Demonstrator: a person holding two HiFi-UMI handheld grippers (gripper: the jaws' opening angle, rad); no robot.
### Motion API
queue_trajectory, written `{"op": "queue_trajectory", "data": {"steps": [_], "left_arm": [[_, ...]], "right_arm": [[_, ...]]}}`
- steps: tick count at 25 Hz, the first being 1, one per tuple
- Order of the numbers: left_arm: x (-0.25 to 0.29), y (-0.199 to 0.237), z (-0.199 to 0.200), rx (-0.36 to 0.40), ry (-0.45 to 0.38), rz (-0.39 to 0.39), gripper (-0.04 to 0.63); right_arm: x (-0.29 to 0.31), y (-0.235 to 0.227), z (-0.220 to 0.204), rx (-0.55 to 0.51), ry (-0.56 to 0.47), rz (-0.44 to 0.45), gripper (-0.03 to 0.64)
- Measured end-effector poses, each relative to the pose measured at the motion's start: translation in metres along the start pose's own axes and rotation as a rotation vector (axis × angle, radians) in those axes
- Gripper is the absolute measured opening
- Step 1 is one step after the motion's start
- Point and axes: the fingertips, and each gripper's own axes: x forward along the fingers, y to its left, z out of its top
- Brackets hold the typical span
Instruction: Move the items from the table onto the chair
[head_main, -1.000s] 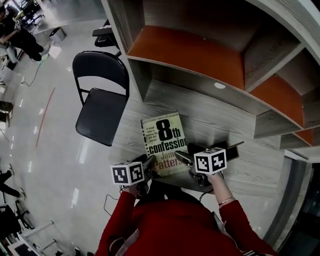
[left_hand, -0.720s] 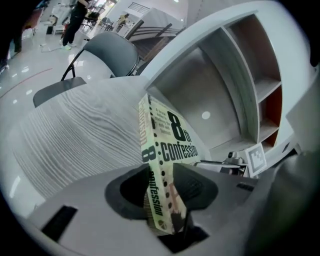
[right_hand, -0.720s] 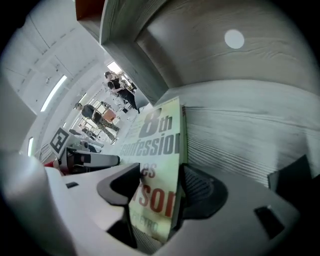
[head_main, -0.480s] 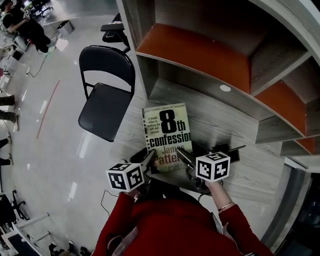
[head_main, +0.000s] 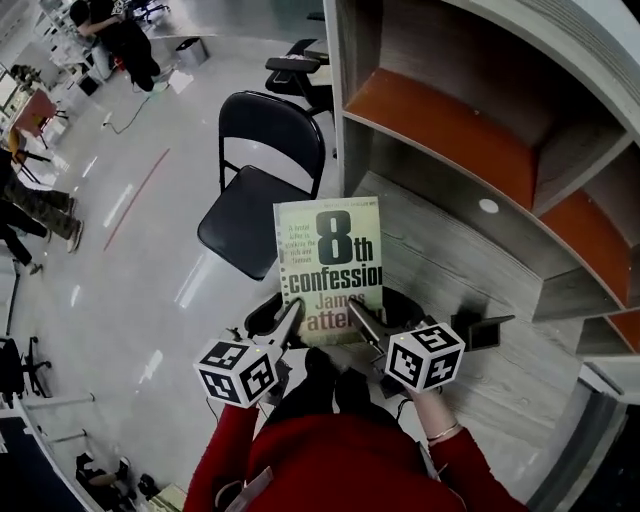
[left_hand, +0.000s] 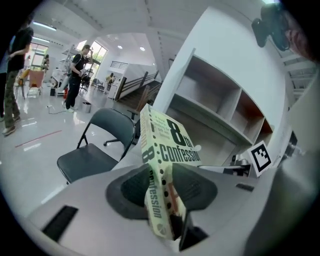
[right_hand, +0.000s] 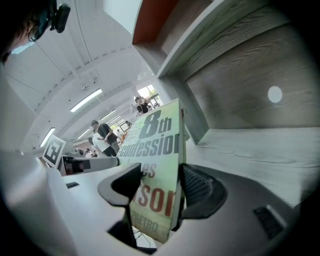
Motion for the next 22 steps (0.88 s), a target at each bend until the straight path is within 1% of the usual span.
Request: {"op": "queue_trajectory", "data": {"steps": [3, 5, 11, 15, 19, 22], "left_arm": [[-0.016, 0.014, 0.001, 0.002, -0.030, 0.034, 0.150], [-0.032, 0.035, 0.005, -0.004, -0.051, 0.048, 0.150], [-0.081, 0.119, 0.017, -0.018, -0.084, 0.068, 0.150], [-0.116, 0.185, 0.026, -0.034, -0.080, 0.067, 0.150], [-0.149, 0.250, 0.039, -0.028, -0.079, 0.072, 0.150], [-0.164, 0.288, 0.047, -0.043, -0.073, 0.075, 0.150]], "right_arm": [[0.012, 0.016, -0.004, -0.010, 0.011, 0.033, 0.264], [0.029, 0.036, -0.007, -0.021, 0.019, 0.048, 0.264], [0.098, 0.107, -0.014, -0.082, 0.052, 0.060, 0.262], [0.150, 0.160, -0.025, -0.072, 0.047, 0.050, 0.263], [0.204, 0.209, -0.032, -0.074, 0.046, 0.065, 0.263], [0.237, 0.236, -0.034, -0.075, 0.064, 0.065, 0.264]]}}
